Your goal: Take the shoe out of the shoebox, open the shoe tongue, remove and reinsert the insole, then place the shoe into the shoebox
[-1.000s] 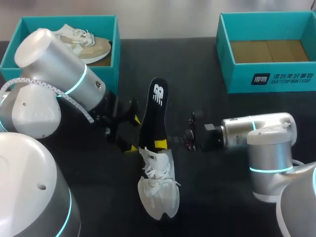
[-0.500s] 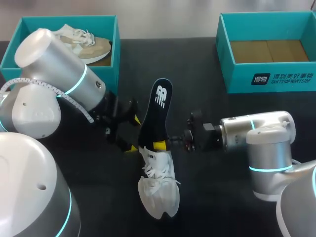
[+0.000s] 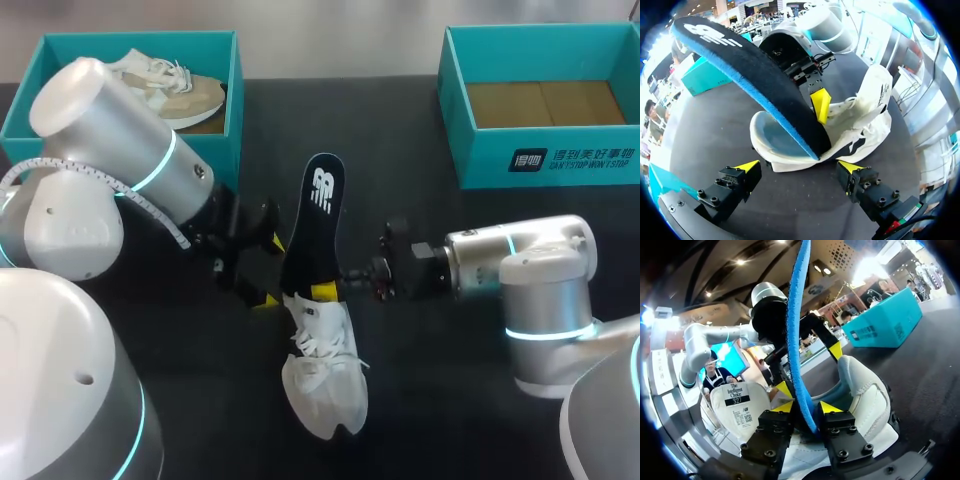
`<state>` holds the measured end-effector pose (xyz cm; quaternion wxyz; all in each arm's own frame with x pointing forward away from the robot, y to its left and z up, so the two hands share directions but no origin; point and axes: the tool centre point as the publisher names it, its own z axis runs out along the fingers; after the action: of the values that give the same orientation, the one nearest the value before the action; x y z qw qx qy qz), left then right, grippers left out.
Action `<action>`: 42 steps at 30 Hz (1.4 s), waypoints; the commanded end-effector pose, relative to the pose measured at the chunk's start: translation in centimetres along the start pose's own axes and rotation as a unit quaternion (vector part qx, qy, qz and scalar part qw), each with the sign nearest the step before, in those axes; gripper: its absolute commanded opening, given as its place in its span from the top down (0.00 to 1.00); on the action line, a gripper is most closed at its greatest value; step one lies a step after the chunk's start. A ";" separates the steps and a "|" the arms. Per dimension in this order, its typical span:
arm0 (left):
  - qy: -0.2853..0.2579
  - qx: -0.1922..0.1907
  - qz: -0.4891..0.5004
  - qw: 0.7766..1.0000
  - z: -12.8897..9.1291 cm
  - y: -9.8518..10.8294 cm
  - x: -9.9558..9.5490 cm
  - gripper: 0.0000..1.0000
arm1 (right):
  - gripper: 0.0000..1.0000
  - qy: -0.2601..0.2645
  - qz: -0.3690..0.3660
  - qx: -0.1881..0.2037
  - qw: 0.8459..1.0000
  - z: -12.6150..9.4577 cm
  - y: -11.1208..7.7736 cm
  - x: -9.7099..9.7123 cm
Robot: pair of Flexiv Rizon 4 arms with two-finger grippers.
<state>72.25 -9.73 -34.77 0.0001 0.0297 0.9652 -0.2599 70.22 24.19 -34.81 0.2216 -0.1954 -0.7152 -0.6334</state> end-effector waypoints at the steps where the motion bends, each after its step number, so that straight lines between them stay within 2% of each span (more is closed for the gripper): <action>1: 0.000 0.000 0.000 1.000 0.1 0.0 0.0 0.00 | 0.67 0.000 -0.005 0.004 1.000 0.3 0.1 -0.3; 9: 0.000 0.000 0.000 1.000 0.1 0.0 0.0 0.00 | 0.60 -0.002 -0.020 0.007 1.000 0.4 0.3 0.0; 23: 0.000 0.000 0.000 1.000 0.1 0.0 0.0 0.00 | 0.54 -0.003 -0.044 0.012 0.999 0.7 1.0 0.9; 42: 0.000 0.000 0.000 1.000 0.1 0.0 0.0 0.00 | 0.53 -0.004 -0.059 0.015 0.998 0.7 1.8 1.2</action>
<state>72.25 -9.73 -34.77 0.0001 0.0297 0.9652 -0.2599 70.18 24.98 -32.83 0.1837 -0.1519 -0.7332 -0.6368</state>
